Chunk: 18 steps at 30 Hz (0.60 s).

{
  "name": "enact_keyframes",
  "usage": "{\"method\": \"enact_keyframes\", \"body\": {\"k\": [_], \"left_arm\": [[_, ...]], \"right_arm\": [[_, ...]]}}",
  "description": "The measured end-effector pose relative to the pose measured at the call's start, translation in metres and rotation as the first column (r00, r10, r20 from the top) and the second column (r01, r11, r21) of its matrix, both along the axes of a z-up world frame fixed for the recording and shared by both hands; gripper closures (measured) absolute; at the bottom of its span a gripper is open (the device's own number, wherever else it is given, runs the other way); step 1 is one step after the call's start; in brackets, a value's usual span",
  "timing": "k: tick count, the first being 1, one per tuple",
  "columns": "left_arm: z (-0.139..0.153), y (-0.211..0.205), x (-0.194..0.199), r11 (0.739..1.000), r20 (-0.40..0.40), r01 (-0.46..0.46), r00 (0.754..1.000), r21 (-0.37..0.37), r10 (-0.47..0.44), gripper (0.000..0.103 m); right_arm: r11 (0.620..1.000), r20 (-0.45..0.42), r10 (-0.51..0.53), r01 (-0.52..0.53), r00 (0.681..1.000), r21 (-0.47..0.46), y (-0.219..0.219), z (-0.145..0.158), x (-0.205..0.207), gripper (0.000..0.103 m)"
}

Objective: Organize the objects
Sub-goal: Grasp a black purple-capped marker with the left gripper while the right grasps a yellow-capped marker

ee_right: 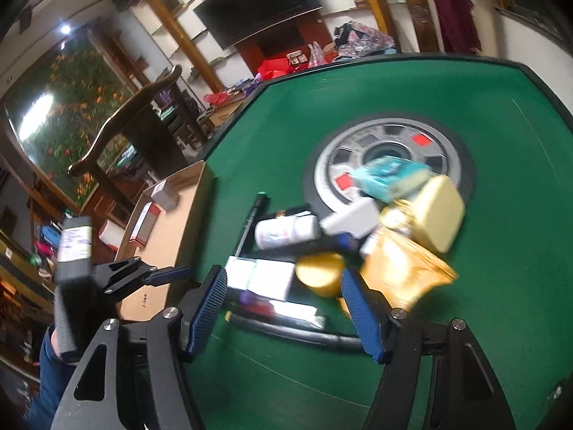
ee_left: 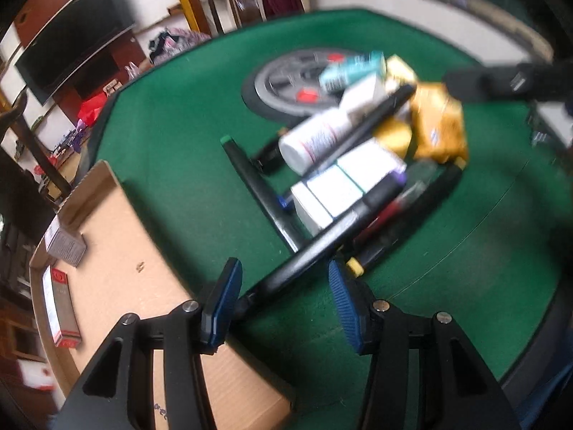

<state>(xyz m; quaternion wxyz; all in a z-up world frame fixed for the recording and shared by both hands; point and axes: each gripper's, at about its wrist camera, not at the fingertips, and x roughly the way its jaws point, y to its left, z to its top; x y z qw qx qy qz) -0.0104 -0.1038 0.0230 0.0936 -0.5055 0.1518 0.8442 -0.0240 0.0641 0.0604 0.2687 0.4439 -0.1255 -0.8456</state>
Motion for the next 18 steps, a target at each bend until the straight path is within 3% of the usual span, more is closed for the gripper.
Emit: {"method": "enact_keyframes", "body": {"k": [1, 4, 7, 12, 14, 18], "left_arm": [[-0.005, 0.005, -0.003, 1.000, 0.017, 0.001, 1.000, -0.027, -0.001, 0.054], [-0.010, 0.022, -0.001, 0.997, 0.036, 0.003, 0.999, -0.083, 0.000, 0.071], [-0.011, 0.040, 0.010, 0.999, 0.048, 0.021, 0.999, -0.031, -0.019, 0.085], [-0.014, 0.048, 0.025, 0.991, 0.054, -0.072, 0.996, 0.109, 0.067, 0.088], [-0.014, 0.047, 0.030, 0.984, 0.048, -0.097, 0.995, 0.149, 0.091, 0.089], [-0.014, 0.041, 0.034, 0.972, 0.046, -0.138, 0.990, 0.188, 0.132, 0.088]], "right_arm": [[1.000, 0.006, 0.000, 0.000, 1.000, -0.014, 0.005, -0.003, 0.000, 0.031], [0.999, 0.037, 0.041, -0.041, 0.998, -0.007, 0.007, -0.011, -0.003, 0.031], [0.993, 0.090, 0.121, -0.121, 0.989, -0.008, 0.000, -0.024, -0.003, 0.031], [0.986, 0.145, 0.160, -0.166, 0.976, 0.027, -0.006, -0.044, -0.012, 0.031], [0.980, 0.211, 0.189, -0.199, 0.959, 0.026, -0.005, -0.055, -0.016, 0.031], [0.970, 0.193, 0.197, -0.219, 0.961, 0.101, 0.003, -0.056, -0.004, 0.031]]}}
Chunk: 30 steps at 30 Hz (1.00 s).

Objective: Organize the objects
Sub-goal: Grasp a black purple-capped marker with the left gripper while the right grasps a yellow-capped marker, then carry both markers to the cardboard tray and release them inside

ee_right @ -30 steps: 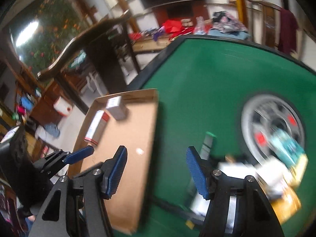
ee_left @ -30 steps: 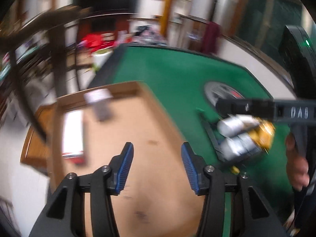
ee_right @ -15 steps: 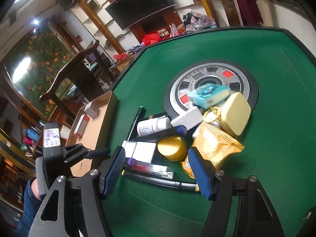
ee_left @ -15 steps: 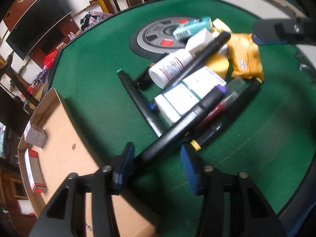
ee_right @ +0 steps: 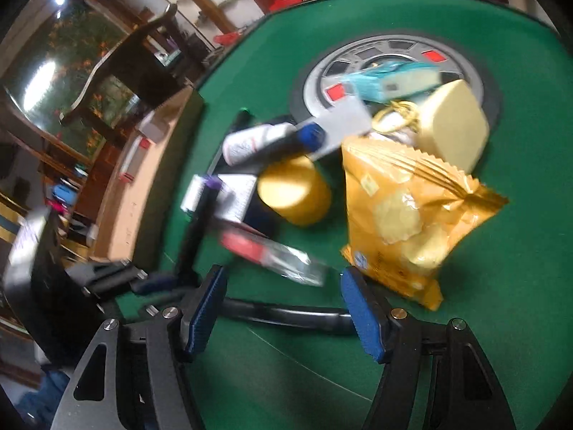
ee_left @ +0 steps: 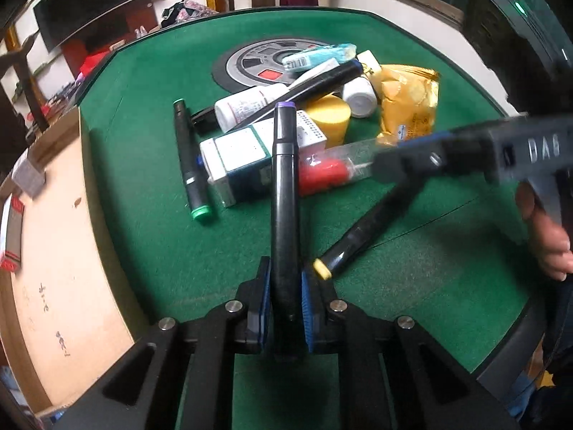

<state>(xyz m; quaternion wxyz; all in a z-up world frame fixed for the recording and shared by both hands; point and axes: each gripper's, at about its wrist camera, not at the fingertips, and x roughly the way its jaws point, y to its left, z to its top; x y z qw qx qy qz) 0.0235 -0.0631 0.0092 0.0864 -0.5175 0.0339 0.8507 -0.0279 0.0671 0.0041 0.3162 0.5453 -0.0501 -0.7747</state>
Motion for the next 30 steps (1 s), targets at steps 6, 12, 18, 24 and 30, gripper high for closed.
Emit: {"method": "enact_keyframes", "body": {"k": [6, 12, 18, 24, 30], "left_arm": [[0.003, -0.005, -0.009, 1.000, 0.012, -0.001, 1.000, -0.008, 0.001, 0.088], [0.000, -0.004, -0.034, 0.999, 0.013, -0.012, 1.000, -0.031, 0.013, 0.084], [-0.002, -0.004, -0.027, 0.997, -0.054, -0.076, 0.996, -0.019, 0.074, 0.089], [0.001, -0.012, -0.006, 0.984, -0.083, -0.135, 0.986, 0.120, 0.145, 0.089], [0.014, -0.018, 0.006, 0.969, -0.095, -0.138, 0.982, 0.204, 0.160, 0.089]], "right_arm": [[0.968, -0.108, 0.206, -0.187, 0.973, 0.166, -0.019, 0.000, 0.052, 0.031], [0.929, -0.209, 0.265, -0.192, 0.941, 0.317, -0.050, 0.001, 0.065, 0.069], [0.920, -0.256, 0.274, -0.175, 0.927, 0.351, -0.059, 0.000, 0.070, 0.086], [0.969, -0.250, 0.207, -0.164, 0.946, 0.184, -0.043, 0.012, 0.060, 0.086], [0.987, -0.230, 0.153, -0.137, 0.961, 0.083, -0.038, 0.017, 0.054, 0.086]]}}
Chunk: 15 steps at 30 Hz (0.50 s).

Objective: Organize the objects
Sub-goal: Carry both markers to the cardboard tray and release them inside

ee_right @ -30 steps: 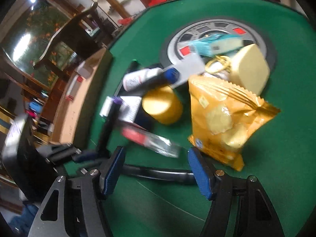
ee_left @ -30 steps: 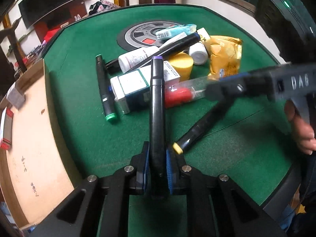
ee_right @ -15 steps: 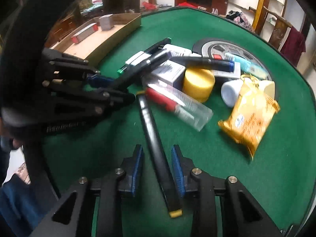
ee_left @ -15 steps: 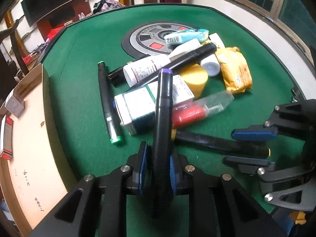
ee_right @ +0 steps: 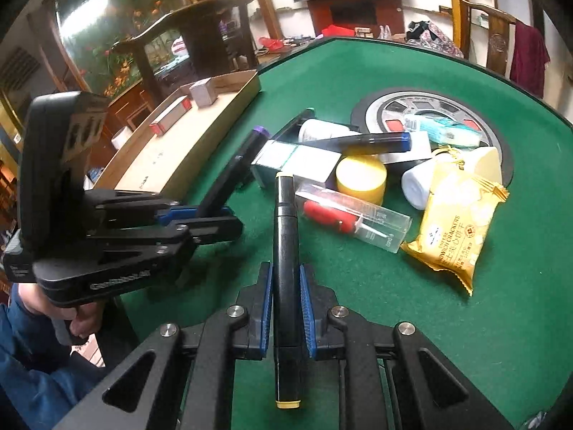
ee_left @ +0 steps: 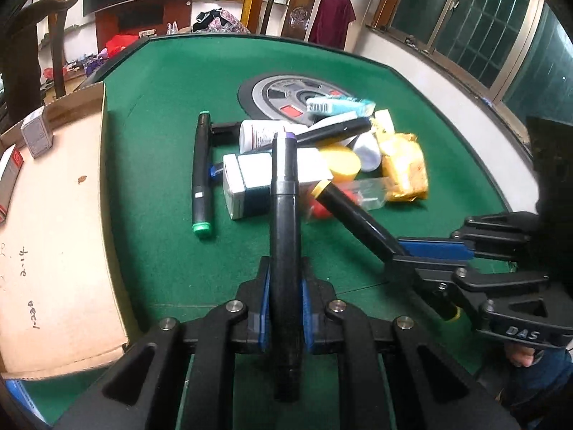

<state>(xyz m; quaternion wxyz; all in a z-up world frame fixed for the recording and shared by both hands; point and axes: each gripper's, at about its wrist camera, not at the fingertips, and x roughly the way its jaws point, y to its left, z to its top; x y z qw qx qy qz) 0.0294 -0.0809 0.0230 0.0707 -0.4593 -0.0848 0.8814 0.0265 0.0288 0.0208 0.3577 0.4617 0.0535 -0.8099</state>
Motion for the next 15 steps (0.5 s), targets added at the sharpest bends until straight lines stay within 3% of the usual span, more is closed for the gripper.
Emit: {"method": "enact_keyframes", "body": {"k": [15], "left_arm": [[0.015, -0.012, 0.012, 0.999, -0.046, 0.002, 0.999, 0.044, 0.000, 0.089]], "right_arm": [[0.987, 0.072, -0.101, 0.109, 0.992, -0.119, 0.016, 0.001, -0.011, 0.086]]}}
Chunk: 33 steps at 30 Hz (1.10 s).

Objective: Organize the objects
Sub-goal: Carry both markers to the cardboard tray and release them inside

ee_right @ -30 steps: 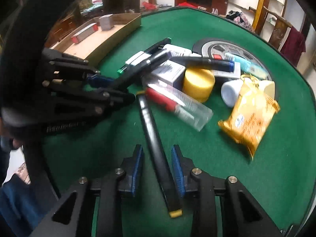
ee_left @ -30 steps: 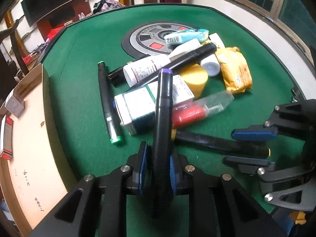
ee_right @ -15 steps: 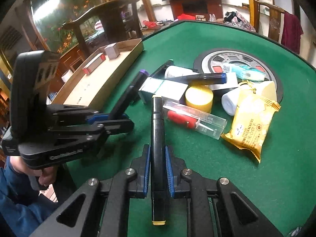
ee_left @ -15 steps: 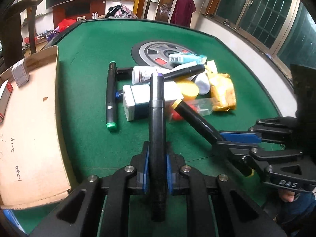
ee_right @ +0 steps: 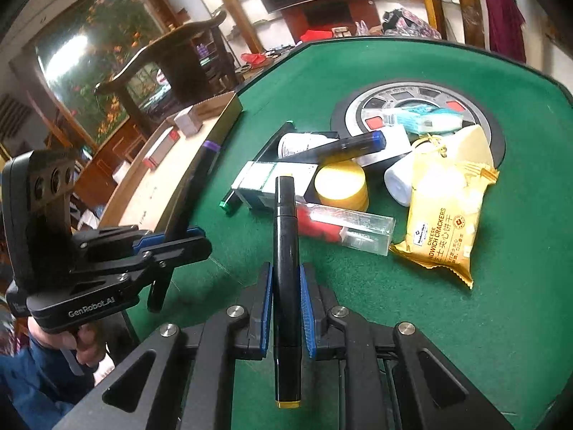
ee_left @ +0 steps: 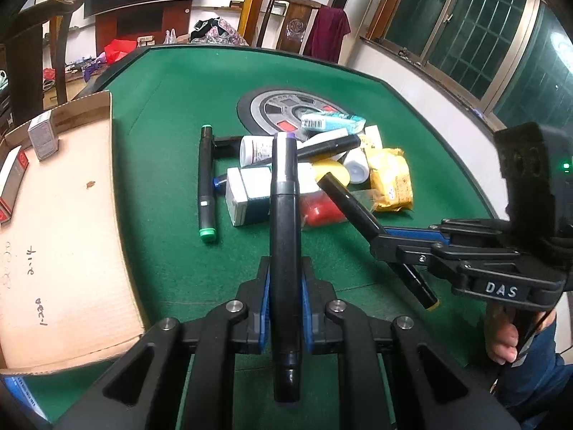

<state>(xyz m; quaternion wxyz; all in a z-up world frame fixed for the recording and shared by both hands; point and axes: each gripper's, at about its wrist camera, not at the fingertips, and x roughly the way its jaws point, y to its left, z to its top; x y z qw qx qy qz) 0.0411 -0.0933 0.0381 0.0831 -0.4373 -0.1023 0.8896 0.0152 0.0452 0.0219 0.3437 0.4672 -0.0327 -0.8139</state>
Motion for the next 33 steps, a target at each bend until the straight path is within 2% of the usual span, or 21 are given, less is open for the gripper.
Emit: {"method": "enact_keyframes", "body": {"k": [17, 26, 33], "left_arm": [[0.027, -0.025, 0.022, 0.999, -0.060, -0.017, 0.998, 0.041, 0.020, 0.089], [0.035, -0.051, 0.032, 0.996, -0.080, -0.071, 0.994, 0.061, 0.075, 0.089], [0.038, -0.077, 0.040, 0.990, -0.091, -0.117, 0.988, 0.076, 0.123, 0.089]], "right_arm": [[0.992, 0.047, 0.013, -0.007, 0.999, -0.127, -0.024, 0.008, 0.003, 0.086], [0.990, 0.069, 0.037, -0.028, 0.997, -0.135, -0.056, 0.010, -0.003, 0.086], [0.989, 0.057, 0.071, -0.063, 0.996, -0.134, -0.086, 0.025, -0.005, 0.086]]}}
